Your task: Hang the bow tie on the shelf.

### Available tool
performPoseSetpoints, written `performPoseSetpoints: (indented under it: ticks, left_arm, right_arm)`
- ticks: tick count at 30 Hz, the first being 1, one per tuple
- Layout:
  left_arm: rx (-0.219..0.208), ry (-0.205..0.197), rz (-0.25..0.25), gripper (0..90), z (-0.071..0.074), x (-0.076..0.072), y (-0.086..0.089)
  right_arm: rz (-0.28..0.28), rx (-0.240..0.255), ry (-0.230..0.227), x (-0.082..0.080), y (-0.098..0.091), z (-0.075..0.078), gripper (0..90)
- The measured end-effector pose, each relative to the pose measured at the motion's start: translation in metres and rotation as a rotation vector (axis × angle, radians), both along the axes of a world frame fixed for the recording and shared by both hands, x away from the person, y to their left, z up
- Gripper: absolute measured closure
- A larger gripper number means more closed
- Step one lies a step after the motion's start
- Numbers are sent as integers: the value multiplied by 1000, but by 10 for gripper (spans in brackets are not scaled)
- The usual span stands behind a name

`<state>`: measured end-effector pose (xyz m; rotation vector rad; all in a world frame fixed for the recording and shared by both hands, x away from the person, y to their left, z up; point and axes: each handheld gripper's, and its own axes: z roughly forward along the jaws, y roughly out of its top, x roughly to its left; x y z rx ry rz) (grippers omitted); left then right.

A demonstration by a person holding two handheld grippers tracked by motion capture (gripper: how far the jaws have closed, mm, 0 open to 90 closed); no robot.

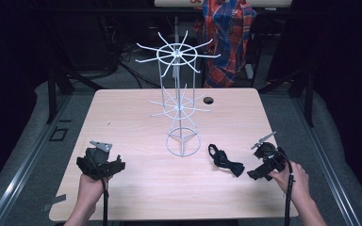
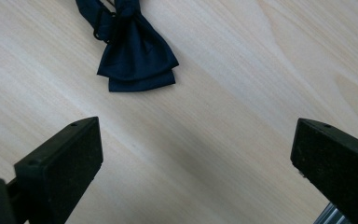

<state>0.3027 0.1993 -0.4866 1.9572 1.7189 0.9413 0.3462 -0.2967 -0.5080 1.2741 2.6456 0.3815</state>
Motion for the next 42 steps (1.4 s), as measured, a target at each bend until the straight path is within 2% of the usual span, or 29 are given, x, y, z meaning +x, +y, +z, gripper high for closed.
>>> performPoseSetpoints:
  ticks: [2,5,8,10,14,18,20,21,24,26,27,29,30,33,34,35,38,39,42]
  left_arm:
    - [1,-8,6,152,1,-2,1]
    - [0,-11,12,152,2,-3,1]
    - [2,-11,12,152,1,-3,0]
    - [3,-8,10,152,1,-2,0]
    - [4,-7,9,152,1,-2,-1]
    - [1,-3,5,152,0,-1,-1]
    - [0,1,5,152,0,-2,0]
    - [-1,2,6,152,0,-2,0]
    - [-2,7,10,152,-1,0,-1]
    - [1,9,7,152,-1,0,-1]
    - [1,12,5,152,-1,0,-2]
    - [4,13,6,153,-2,0,-3]
    - [6,15,7,153,-2,0,-3]
    - [7,18,8,153,-2,1,-3]
    - [9,17,10,153,-2,1,-2]
    - [9,15,10,153,-2,0,-2]
    - [8,13,10,153,-2,0,-1]
    - [8,13,12,153,-2,0,0]
    - [7,14,11,153,-2,0,-1]
  right_arm:
    - [15,-3,28,3,-1,-2,30]
    - [22,22,19,0,0,-3,29]
    - [36,8,7,-1,2,1,27]
    - [47,16,-18,-1,5,2,17]
    - [48,30,-12,1,8,0,0]
    - [77,10,4,4,12,-3,0]
    - [76,27,3,5,16,-5,0]
    - [90,-3,11,6,16,-3,0]
    - [105,7,5,7,21,-2,0]
    - [96,45,5,7,23,-5,0]
    - [108,19,12,8,24,-3,0]
    - [102,28,16,9,28,-5,0]
    - [111,14,18,10,29,-4,0]
    - [109,46,18,13,34,-6,0]
    - [116,35,15,15,35,-5,0]
    - [112,60,5,16,38,-6,0]
    - [104,95,-12,19,44,-6,0]
    - [111,79,-8,21,46,-6,0]
    - [112,82,-13,25,52,-10,0]
